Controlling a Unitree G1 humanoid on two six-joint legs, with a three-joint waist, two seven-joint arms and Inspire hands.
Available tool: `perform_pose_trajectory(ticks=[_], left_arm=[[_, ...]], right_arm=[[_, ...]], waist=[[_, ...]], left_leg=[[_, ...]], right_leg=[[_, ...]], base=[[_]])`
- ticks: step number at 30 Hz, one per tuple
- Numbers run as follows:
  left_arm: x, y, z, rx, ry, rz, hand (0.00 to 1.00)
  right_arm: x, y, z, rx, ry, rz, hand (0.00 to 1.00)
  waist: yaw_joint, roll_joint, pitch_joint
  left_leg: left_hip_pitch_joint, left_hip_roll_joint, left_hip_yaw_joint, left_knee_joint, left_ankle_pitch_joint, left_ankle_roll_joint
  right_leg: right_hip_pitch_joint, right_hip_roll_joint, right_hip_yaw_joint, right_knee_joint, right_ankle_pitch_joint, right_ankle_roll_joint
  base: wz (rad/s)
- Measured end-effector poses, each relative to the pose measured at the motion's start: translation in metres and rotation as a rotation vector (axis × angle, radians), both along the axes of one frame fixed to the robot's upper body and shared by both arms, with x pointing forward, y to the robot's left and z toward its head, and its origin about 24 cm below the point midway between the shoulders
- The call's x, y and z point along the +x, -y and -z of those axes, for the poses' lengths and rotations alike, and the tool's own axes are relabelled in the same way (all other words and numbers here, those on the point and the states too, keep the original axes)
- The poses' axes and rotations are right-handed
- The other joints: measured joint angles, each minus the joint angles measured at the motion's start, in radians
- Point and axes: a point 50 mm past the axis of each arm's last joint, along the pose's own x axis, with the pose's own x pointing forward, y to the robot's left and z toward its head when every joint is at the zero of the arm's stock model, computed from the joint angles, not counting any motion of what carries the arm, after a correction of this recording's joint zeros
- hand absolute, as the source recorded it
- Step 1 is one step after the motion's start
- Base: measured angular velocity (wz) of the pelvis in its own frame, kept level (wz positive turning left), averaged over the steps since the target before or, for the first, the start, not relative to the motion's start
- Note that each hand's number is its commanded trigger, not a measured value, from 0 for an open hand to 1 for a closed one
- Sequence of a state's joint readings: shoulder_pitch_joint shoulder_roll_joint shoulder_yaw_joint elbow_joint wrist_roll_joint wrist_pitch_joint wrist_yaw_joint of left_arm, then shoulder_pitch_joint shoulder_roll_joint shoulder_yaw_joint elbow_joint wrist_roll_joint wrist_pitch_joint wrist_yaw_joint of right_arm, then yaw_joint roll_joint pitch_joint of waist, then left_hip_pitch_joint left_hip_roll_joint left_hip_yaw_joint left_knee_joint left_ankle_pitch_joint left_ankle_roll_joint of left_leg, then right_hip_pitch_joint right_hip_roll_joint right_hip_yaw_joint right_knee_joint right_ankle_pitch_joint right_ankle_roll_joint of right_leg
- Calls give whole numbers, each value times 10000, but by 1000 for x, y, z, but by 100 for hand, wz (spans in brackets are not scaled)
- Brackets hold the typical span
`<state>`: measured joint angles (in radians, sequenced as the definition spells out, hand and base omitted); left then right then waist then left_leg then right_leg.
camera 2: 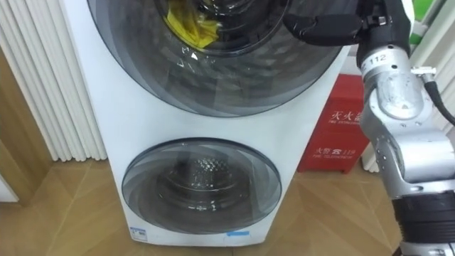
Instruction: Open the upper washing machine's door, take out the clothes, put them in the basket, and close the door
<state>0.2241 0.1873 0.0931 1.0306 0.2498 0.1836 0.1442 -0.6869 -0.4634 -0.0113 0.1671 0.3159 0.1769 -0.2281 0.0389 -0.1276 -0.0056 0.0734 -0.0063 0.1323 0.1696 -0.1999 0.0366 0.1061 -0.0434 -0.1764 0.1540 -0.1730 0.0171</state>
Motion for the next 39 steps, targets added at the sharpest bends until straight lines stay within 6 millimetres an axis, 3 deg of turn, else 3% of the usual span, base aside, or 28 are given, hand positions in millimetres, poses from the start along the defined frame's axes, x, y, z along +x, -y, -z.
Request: perform_pose_trajectory(ticks=[10,17,18,22,27,31,39], left_arm=[[12,6,1,391,49,619,0],[12,5,1,535,25,673,0],[12,5,1,533,4,666,0],[4,6,2,513,-165,637,0],[0,7,2,418,-217,716,0],[-9,8,3,402,-423,749,0],[-11,10,3,297,-347,951,0]], right_arm=[[1,-9,6,-188,-167,-215,0],[-17,-11,26,-300,-94,-539,0],[-20,-12,27,-148,-61,-648,0],[-32,-20,30,104,210,-1056,0],[-42,-25,32,-25,373,-1537,0],[-59,-31,38,-190,455,-2223,0],[-78,-39,41,-171,732,-3298,0]], waist=[[210,2,1],[210,19,18],[216,75,55],[191,115,37],[132,258,13],[-135,375,-101],[-458,509,-96]], left_leg=[[123,85,20,-8,0,-10],[381,111,17,-37,-40,-78],[372,121,14,-38,-57,-105],[326,157,43,-27,-83,-136],[262,196,39,2,-75,-154],[231,222,24,3,-66,-170],[239,270,33,11,-57,-183]], right_leg=[[35,45,-71,-13,23,-38],[322,91,-193,-31,24,-39],[309,103,-193,-30,24,-39],[235,140,-192,-12,58,-95],[200,168,-201,-5,89,-145],[182,186,-217,-3,92,-151],[173,186,-203,24,97,-158]], base=[[-9],[-1],[-5],[-8],[-1],[0],[0]])
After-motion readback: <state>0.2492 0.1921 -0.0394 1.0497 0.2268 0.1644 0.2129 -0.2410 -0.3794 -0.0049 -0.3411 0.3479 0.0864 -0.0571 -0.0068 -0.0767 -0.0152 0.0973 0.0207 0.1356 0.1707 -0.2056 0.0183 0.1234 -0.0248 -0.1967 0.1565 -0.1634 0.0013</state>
